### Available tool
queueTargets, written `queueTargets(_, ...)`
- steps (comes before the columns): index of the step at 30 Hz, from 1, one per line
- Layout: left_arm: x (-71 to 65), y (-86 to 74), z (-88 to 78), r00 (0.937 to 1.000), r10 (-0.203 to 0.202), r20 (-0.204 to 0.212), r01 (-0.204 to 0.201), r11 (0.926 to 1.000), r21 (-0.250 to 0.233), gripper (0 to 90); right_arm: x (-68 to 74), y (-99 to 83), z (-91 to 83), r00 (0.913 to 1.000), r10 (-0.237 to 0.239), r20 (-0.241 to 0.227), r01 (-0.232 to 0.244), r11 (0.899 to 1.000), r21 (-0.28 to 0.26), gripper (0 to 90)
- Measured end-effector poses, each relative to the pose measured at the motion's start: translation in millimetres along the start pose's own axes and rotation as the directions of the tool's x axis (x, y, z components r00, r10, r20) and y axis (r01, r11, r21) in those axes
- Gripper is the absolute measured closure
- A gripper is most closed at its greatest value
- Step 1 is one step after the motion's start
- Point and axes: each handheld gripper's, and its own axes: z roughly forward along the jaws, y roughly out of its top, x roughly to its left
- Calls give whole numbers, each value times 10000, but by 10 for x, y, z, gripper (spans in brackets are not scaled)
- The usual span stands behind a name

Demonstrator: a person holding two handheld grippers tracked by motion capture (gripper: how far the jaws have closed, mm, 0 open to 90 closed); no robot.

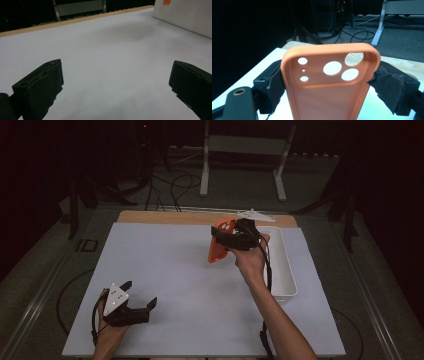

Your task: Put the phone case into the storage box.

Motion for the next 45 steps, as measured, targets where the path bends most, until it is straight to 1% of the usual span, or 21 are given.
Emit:
queueTargets(3,6,-7,-10,10000,-6,-29,6,10000,-78,2,-22,18,23,9999,113,76,-112,9999,-47,166)
queueTargets(9,4,-27,-9,10000,43,-85,-43,10000,-11,3,-84,24,53,9991,347,236,-345,9994,-70,166)
queueTargets(18,1,-32,-5,9999,76,-145,-76,10000,7,3,-120,35,102,9983,356,468,-358,9994,33,166)
queueTargets(21,-2,-33,-9,9999,94,-137,-94,10000,18,3,-130,67,108,9979,353,549,-354,9994,15,166)
queueTargets(24,-6,-33,-10,9998,117,-152,-116,9999,38,3,-162,107,115,9965,429,721,-424,9991,-73,166)
queueTargets(30,-10,-33,-12,9998,120,-154,-120,9999,17,3,-224,137,133,9939,666,882,-655,9977,-159,166)
queueTargets(39,-19,-33,-11,9997,181,-163,-180,9998,42,3,-267,214,113,9938,634,908,-606,9976,-340,166)
queueTargets(45,-12,-32,-16,9997,170,-156,-170,9999,2,3,-308,271,86,9923,574,1096,-528,9976,-440,166)
